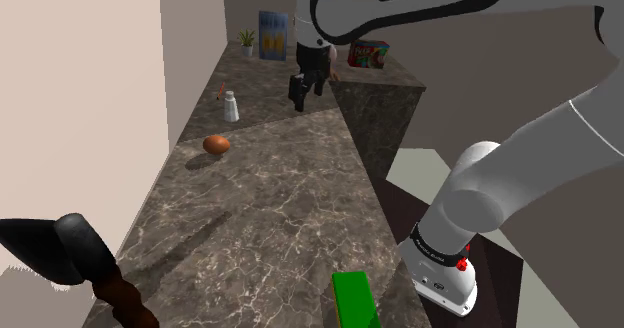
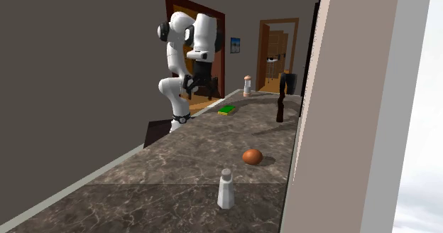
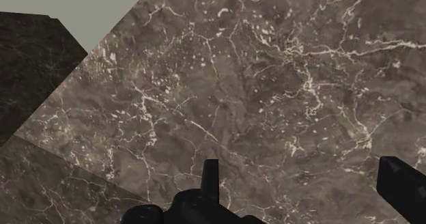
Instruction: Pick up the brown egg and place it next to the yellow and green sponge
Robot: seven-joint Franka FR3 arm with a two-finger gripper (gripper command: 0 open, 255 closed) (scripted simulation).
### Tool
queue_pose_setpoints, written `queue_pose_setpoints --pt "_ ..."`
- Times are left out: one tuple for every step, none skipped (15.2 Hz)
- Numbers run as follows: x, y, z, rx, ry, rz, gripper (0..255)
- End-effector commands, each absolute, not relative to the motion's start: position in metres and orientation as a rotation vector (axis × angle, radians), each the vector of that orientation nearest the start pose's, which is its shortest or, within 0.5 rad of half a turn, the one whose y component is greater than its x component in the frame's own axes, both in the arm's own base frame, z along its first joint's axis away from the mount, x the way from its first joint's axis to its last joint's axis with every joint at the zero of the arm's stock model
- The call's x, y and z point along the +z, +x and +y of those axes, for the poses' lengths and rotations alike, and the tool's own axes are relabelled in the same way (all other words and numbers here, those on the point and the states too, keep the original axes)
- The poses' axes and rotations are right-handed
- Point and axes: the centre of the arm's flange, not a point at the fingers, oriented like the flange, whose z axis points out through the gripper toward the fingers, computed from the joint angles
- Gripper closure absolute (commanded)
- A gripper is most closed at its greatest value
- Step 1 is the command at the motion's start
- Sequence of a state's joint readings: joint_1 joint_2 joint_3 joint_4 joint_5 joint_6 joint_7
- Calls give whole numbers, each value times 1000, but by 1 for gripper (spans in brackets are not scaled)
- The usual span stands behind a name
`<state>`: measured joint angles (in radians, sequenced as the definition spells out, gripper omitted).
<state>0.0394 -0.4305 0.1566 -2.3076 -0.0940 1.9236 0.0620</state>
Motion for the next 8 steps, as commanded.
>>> queue_pose_setpoints --pt "499 438 94 -110 -3272 -280 0" --pt "492 447 100 -116 -3269 -295 0" --pt "486 456 106 -121 -3266 -309 0" --pt "479 464 112 -127 -3263 -324 0" --pt "473 473 119 -132 -3260 -339 0" --pt "466 482 125 -138 -3257 -353 0" --pt "460 491 132 -143 -3254 -368 0" --pt "453 499 138 -149 -3251 -382 0"
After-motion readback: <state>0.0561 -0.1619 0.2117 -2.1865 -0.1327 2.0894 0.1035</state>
